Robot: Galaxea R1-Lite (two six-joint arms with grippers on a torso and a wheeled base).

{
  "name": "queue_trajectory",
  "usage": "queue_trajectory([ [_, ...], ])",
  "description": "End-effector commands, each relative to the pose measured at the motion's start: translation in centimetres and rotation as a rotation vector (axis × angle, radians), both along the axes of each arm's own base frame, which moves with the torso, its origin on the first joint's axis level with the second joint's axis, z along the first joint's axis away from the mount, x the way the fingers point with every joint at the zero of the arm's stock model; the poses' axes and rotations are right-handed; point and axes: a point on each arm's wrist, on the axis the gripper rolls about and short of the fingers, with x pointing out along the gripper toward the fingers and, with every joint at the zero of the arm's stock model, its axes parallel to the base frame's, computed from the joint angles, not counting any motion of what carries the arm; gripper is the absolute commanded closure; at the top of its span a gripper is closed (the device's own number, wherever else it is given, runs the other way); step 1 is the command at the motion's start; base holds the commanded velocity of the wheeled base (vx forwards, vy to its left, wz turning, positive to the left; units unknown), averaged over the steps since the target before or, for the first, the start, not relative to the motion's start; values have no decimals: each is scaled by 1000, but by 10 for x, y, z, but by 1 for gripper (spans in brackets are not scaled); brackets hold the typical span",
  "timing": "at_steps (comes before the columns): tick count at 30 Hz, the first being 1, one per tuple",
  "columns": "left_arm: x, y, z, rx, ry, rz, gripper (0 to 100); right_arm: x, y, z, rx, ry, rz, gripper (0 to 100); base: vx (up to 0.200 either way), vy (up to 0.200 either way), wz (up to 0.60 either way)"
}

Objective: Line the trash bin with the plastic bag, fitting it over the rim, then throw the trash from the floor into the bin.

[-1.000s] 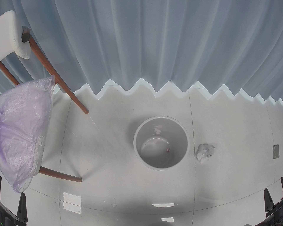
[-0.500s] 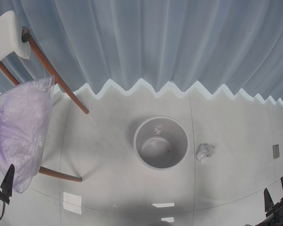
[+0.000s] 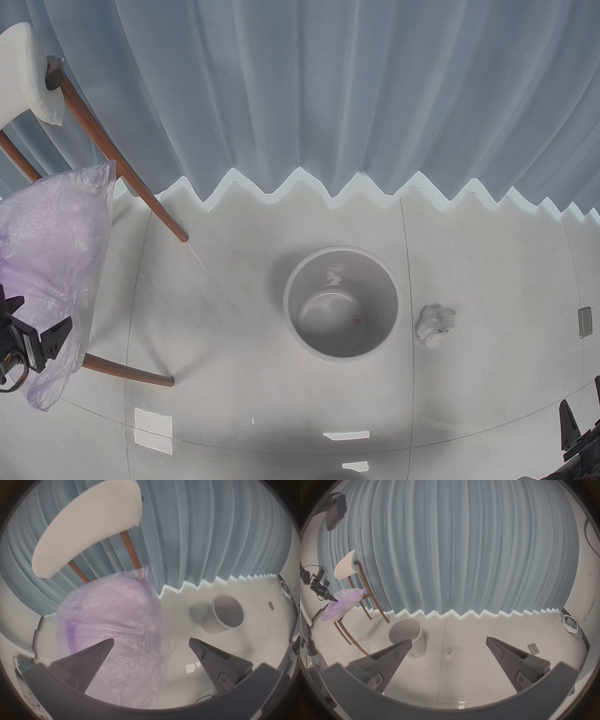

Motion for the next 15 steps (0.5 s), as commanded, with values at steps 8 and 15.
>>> queue_trajectory([
  [8, 93, 4, -9, 202, 85, -47, 0, 0, 0, -5, 0, 1, 0, 0, 0, 0, 0],
  [15, 115, -7, -19, 210, 80, -102, 0, 0, 0, -5, 0, 1, 0, 0, 0, 0, 0],
])
